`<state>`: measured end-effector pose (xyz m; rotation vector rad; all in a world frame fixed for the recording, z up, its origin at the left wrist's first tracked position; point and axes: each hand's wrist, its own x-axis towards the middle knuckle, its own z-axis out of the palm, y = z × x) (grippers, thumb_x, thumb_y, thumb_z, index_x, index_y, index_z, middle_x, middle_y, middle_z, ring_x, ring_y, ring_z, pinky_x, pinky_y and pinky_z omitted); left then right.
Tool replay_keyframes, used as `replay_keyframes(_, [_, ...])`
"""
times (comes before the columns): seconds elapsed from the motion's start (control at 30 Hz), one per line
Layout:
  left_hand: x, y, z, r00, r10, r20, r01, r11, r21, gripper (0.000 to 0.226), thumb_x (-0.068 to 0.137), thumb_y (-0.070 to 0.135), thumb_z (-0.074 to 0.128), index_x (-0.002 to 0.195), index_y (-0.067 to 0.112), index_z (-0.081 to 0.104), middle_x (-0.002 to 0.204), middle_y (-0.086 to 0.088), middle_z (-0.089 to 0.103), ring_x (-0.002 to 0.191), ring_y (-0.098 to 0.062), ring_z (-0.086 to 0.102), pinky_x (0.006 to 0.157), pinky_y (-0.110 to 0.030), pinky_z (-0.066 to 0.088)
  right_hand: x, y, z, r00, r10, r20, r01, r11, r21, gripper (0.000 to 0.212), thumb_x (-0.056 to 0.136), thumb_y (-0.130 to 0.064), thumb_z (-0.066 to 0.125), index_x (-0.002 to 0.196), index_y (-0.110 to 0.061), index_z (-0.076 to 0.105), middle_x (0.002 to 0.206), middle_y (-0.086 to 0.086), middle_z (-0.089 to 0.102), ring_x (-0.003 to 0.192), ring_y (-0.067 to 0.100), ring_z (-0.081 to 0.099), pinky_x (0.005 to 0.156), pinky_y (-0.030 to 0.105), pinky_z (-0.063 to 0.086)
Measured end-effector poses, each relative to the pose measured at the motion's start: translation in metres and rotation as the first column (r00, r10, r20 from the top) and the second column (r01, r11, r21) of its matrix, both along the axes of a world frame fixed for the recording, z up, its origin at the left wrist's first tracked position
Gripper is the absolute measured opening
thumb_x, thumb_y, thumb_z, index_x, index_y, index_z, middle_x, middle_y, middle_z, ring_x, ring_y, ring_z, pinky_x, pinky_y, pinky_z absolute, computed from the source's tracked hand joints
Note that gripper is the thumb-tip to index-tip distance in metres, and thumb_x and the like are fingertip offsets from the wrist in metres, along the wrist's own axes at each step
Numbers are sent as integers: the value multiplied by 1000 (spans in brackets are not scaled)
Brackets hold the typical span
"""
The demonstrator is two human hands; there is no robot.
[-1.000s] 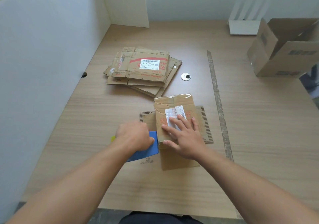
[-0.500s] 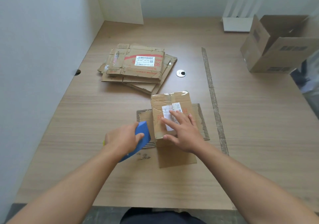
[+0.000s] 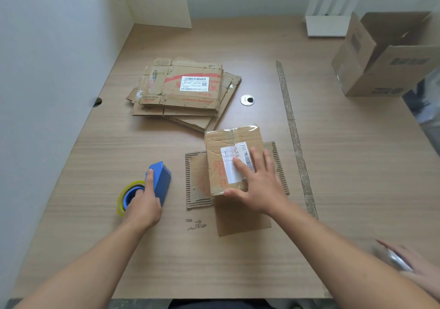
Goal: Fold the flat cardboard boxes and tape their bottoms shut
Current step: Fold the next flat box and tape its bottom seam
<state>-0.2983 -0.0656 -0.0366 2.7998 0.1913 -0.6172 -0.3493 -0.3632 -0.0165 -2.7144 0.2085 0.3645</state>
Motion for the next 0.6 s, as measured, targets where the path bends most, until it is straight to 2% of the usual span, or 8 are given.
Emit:
replay_keyframes(0.1, [6,-2,-4,1000,13,-21,-13,1000,-3,83,98,23,47,153,37,-14,102,-12,50,90,-28,55,81,-44,49,6,-1,0,1000,4,15,-5,1000,17,100,67,-93,42,151,-51,7,161,-13,-21,145,19,-31,120,54,2])
replay_keyframes(0.17, [14,-9,2,998,53,-38,-52,998,41,81,96,27,49,155,37,-5,122,-18,46,110,-35,50,94,-46,45,11,-2,-1,1000,12,16,-13,999,31,99,68,-92,43,150,-52,6,160,-14,-22,144,18,-31,120,53,1])
replay_keyframes(0.23, [19,-20,14,997,69,39,-72,994,79,72,94,30,50,156,32,13,146,-23,29,133,-40,31,108,-46,34,15,-2,0,1000,26,10,-26,999,48,97,70,-90,46,150,-53,6,160,-14,-23,144,17,-31,120,52,0])
replay_keyframes(0.3, [19,-37,26,973,12,231,-4,999,-39,63,95,30,54,153,22,29,157,-19,20,143,-35,21,114,-42,25,19,-3,-1,1000,26,6,-27,996,80,95,72,-86,52,150,-55,8,160,-13,-24,144,15,-31,120,51,-2])
replay_keyframes(0.37, [12,-60,35,938,-94,332,192,942,-276,62,95,30,61,150,17,37,154,0,32,142,-16,28,113,-30,24,22,-4,-1,1000,14,0,-14,990,139,97,73,-79,61,151,-54,9,160,-12,-27,144,13,-31,120,48,-3])
replay_keyframes(0.47, [-5,-96,34,956,-223,188,290,795,-533,85,89,38,69,156,17,22,153,16,27,139,4,22,116,-22,22,27,-11,0,999,-44,18,37,956,291,104,74,-63,75,155,-46,11,161,-8,-25,148,17,-23,123,45,0])
replay_keyframes(0.53, [-13,-111,24,974,-176,146,228,794,-564,95,88,42,70,158,19,10,162,14,12,144,4,10,119,-20,14,27,-19,-2,997,-68,39,49,926,374,106,76,-53,78,156,-42,9,162,-8,-23,150,19,-15,123,41,4])
replay_keyframes(0.6, [-18,-117,15,980,-102,169,179,822,-540,93,90,40,69,158,24,7,162,15,8,143,7,6,111,-4,5,23,-27,-5,997,-57,52,29,900,434,108,78,-47,79,156,-40,5,162,-10,-24,150,13,-12,121,34,5])
